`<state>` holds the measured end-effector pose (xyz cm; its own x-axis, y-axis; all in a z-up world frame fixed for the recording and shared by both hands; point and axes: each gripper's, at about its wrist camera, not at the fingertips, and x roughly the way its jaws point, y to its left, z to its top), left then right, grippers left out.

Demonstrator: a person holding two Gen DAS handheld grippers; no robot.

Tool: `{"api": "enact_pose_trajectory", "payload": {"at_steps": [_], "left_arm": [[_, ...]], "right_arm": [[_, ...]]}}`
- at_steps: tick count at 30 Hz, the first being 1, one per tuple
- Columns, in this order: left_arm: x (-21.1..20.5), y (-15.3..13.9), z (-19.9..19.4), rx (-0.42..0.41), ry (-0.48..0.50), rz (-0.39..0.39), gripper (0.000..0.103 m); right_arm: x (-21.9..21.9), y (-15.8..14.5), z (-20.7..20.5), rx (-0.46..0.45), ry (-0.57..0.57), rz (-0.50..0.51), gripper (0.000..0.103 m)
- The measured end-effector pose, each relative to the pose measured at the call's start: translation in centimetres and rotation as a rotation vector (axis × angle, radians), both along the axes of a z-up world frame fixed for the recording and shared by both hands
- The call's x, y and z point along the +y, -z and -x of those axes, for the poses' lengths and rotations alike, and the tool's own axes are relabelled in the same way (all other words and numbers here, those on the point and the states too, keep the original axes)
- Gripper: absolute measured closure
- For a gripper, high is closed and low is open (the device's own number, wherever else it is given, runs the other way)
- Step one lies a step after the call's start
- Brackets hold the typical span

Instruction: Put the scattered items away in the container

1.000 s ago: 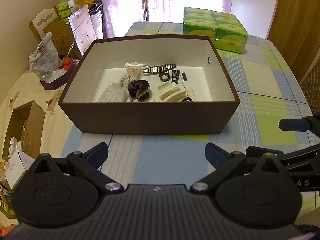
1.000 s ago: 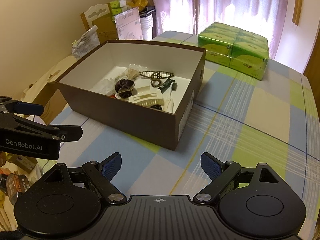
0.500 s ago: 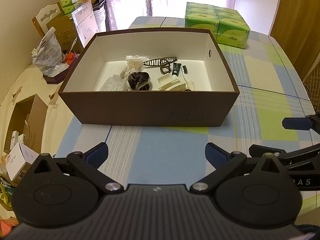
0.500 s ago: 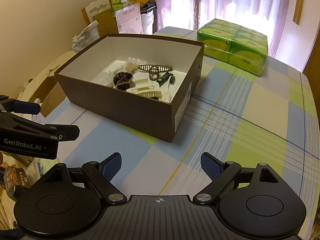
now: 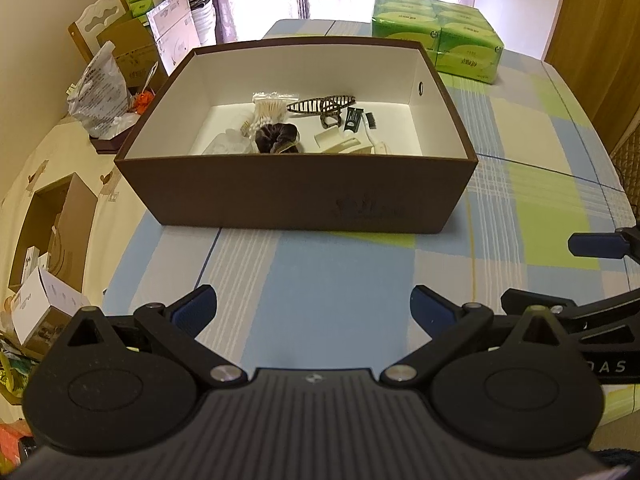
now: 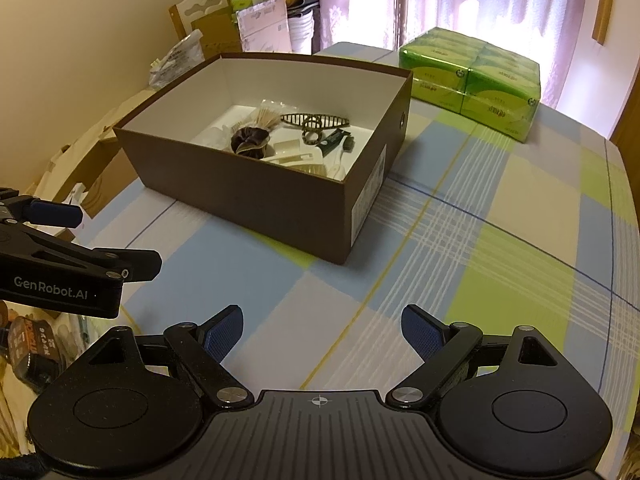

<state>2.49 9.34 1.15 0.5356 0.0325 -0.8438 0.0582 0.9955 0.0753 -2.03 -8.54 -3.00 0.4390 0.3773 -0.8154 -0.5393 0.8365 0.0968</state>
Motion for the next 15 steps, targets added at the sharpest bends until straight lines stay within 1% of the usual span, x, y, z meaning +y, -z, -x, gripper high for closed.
{"api": "enact_pose_trajectory", "payload": {"at_steps": [15], "left_arm": [[-0.62,0.40,0.78,0.011,-0.032,0.001,0.001]], "right_arm": [[-0.83,0.55,0.31,0.009,-0.028,0.002,0.012]]}}
